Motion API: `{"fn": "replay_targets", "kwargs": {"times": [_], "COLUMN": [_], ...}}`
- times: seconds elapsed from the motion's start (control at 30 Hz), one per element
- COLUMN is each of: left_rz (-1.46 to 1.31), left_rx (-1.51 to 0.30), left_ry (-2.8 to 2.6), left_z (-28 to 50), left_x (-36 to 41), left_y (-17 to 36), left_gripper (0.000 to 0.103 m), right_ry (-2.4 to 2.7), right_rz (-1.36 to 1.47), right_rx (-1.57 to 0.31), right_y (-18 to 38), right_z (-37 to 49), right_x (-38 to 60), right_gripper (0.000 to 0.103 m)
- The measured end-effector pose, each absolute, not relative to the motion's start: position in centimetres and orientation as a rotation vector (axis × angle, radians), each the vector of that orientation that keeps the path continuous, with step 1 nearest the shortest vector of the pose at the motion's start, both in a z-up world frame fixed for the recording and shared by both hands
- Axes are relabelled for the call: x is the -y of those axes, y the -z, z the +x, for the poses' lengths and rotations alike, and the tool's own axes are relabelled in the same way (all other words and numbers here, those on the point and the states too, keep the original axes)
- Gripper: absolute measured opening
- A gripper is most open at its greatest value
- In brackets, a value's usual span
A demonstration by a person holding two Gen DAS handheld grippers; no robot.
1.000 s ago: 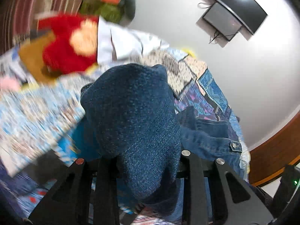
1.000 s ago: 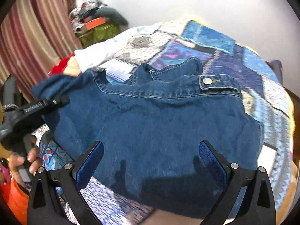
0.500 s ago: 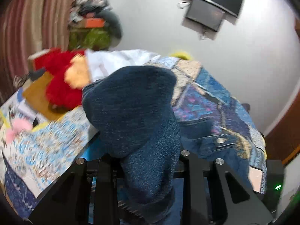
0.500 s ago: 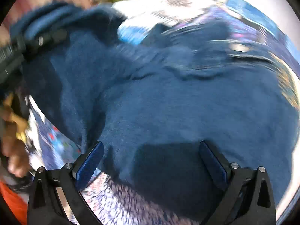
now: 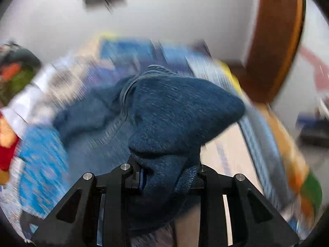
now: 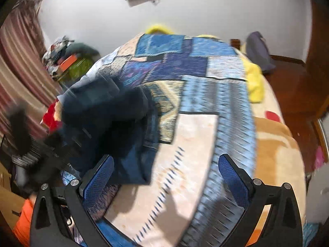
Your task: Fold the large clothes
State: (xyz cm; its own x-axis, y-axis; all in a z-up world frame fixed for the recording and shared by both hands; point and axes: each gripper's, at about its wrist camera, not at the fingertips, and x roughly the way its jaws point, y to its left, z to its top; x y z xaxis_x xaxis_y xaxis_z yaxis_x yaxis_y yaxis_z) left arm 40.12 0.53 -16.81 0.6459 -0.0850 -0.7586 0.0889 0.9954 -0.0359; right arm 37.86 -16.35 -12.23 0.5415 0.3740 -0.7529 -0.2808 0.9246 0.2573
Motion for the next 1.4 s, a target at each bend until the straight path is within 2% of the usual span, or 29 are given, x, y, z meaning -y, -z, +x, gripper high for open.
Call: {"fn": "replay_targets", "kwargs": {"times": [0.2, 0.23, 0.3, 0.37, 0.53, 0.63, 0.73, 0.8, 0.93, 1.03, 1.1, 1.27, 1.4], "left_rz": [0.137, 0.147, 0.118, 0.027, -0.078, -0.125, -0.143, -0.162, -0.133, -0.095, -0.089, -0.081, -0.086], "left_rx": [-0.923, -0.940, -0.966, -0.975, -0.907, -0.864, -0.850, -0.868, -1.016, -1.024, -1.012, -1.006, -1.015], "left_ry": [0.135, 0.131, 0.153, 0.219, 0.199, 0.101, -0.039, -0.077, -0.095, -0.054, -0.046, -0.014, -0.018], "left_z": [36.6, 36.2, 35.7, 34.4, 31.9, 31.4, 31.9, 32.3, 33.6, 32.7, 31.9, 30.5, 30.4], "left_x": [0.6, 0.2, -0.3, -1.3, -4.9, -8.9, -13.0, -14.4, -14.9, -14.0, -13.6, -13.3, -13.8], "left_y": [18.2, 18.0, 17.6, 16.6, 12.7, 11.3, 11.6, 12.9, 18.1, 20.4, 21.0, 21.3, 20.9], "left_gripper": [0.029, 0.033, 0.050, 0.075, 0.089, 0.094, 0.094, 0.094, 0.094, 0.097, 0.103, 0.103, 0.103], "right_ry": [-0.390, -0.394, -0.411, -0.439, -0.515, -0.569, -0.607, -0.629, -0.608, -0.570, -0.579, -0.596, -0.541], "right_rz": [0.142, 0.142, 0.140, 0.137, 0.126, 0.122, 0.098, 0.071, 0.010, -0.056, -0.081, 0.041, 0.014], "right_rx": [-0.941, -0.946, -0.950, -0.944, -0.917, -0.899, -0.909, -0.934, -1.038, -1.083, -1.090, -1.158, -1.136], "right_y": [12.9, 12.9, 13.2, 13.0, 11.4, 10.7, 11.0, 12.2, 16.1, 19.0, 20.4, 22.6, 22.1], "right_z": [35.7, 35.4, 35.3, 35.5, 35.4, 35.9, 36.5, 37.1, 38.8, 39.4, 39.5, 38.9, 37.6], "right_x": [18.2, 18.1, 17.6, 16.5, 12.9, 10.0, 6.8, 4.5, 2.2, 2.8, 4.0, 8.5, 10.3], "right_gripper": [0.101, 0.101, 0.101, 0.101, 0.101, 0.101, 0.102, 0.102, 0.102, 0.102, 0.102, 0.102, 0.102]}}
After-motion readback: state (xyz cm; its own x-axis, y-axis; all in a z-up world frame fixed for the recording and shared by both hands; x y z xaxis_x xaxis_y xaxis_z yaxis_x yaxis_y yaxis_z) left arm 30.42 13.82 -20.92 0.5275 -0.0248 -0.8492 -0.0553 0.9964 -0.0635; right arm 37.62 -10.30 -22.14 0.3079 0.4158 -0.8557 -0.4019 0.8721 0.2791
